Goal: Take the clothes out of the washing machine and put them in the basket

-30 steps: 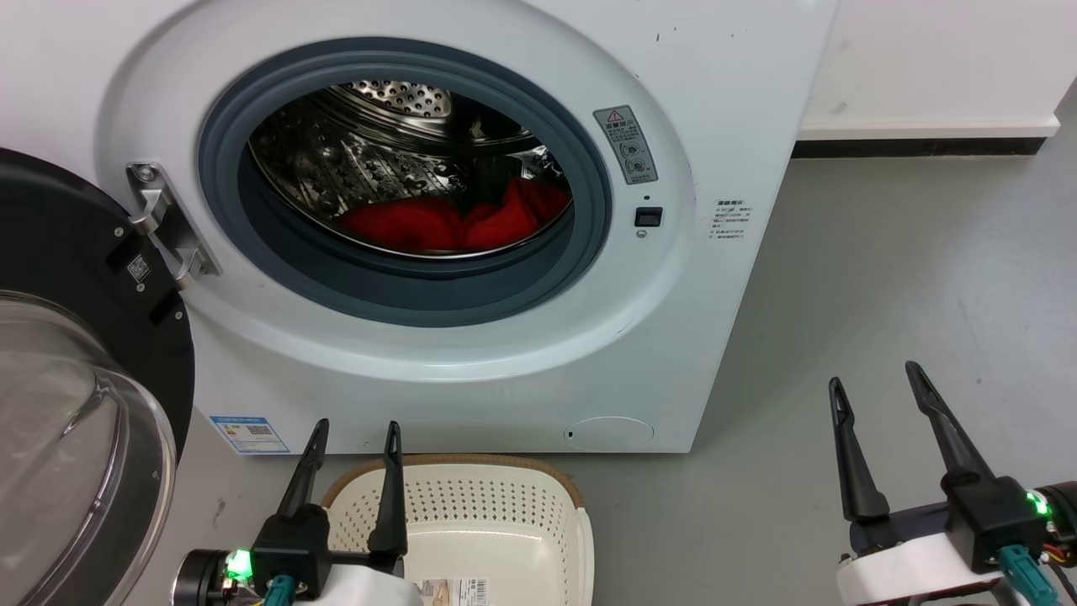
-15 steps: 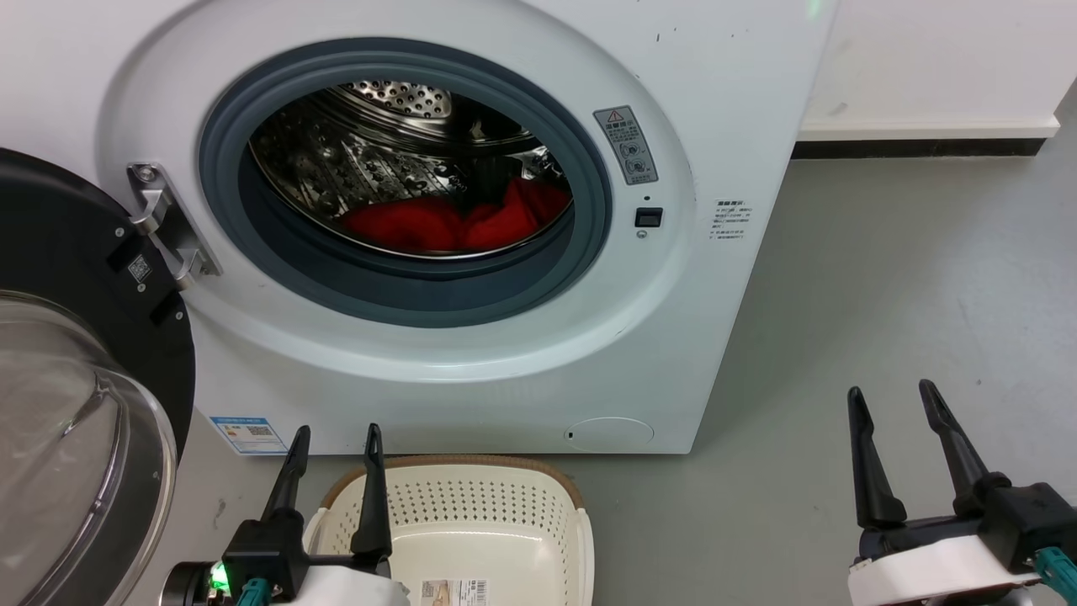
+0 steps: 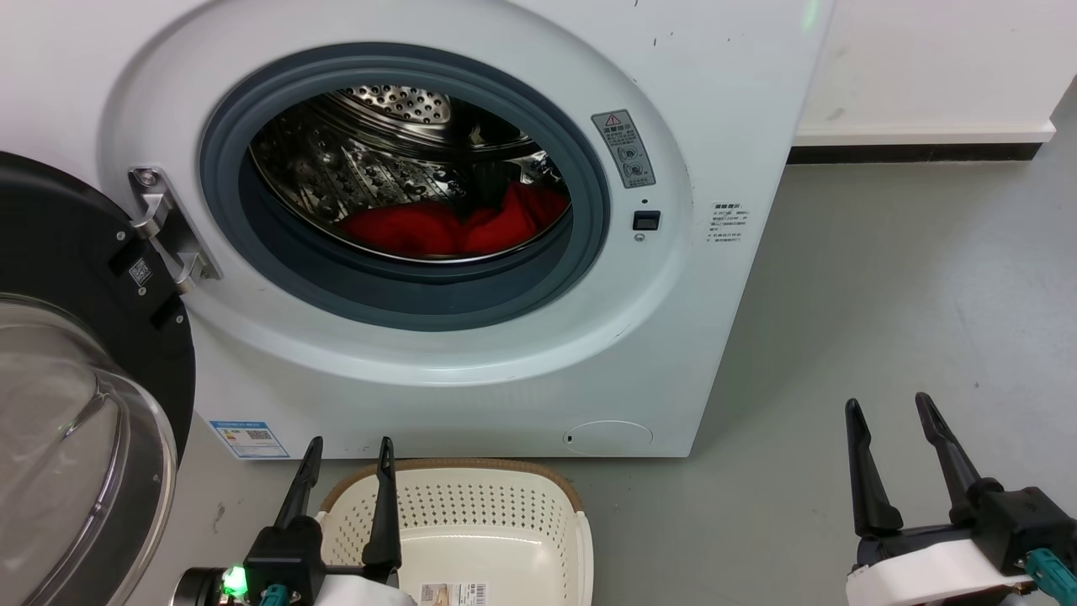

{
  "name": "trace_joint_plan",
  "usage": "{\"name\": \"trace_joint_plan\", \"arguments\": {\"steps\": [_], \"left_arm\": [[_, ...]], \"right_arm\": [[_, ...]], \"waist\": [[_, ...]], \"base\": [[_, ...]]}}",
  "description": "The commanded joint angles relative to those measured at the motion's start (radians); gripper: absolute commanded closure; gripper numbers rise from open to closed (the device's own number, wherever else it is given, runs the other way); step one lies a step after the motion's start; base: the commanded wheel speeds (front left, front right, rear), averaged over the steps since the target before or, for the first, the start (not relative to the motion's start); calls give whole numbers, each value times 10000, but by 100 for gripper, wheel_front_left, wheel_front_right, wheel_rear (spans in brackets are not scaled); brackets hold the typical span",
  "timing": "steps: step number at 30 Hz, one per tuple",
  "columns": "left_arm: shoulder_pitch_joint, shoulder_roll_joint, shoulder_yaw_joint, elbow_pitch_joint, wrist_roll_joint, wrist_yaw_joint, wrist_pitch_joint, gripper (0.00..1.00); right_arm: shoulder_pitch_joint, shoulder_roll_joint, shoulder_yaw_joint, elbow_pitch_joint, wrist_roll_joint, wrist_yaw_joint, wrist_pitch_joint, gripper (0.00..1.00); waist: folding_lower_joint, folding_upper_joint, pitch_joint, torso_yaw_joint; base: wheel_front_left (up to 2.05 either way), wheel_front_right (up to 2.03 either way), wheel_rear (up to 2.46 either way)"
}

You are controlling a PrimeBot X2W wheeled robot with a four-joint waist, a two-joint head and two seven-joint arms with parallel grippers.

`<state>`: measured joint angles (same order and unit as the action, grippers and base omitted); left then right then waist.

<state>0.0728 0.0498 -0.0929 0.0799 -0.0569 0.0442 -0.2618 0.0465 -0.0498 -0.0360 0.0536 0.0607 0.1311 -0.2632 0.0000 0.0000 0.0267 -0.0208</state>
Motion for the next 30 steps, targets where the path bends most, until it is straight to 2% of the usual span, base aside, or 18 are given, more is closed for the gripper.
{"name": "trace_joint_plan", "arguments": {"steps": [1,6,16,25,30], "left_arm": [[36,9,-16,-14,38,-18,-49,0],[63,10,123,-203,-339,144,-49,0],[77,6,95,-86,-175,-59,-41,0],[151,7,187,48,-309,-59,-40,0],[-135,6,326,278,-136,-334,-40,0]], "right_arm": [[43,-9,-11,44,-31,-7,-25,0],[42,-9,33,103,-65,-7,-25,0],[-3,-9,31,107,-43,-7,-25,0],[-48,-7,-24,58,69,-7,-25,0],[-243,-10,-53,-15,196,-7,-25,0]], "waist": [[0,0,-3,10],[0,0,-7,25],[0,0,-10,19],[0,0,46,-68],[0,0,571,-288]], "base": [[0,0,0],[0,0,0],[0,0,0],[0,0,0],[0,0,0]]}}
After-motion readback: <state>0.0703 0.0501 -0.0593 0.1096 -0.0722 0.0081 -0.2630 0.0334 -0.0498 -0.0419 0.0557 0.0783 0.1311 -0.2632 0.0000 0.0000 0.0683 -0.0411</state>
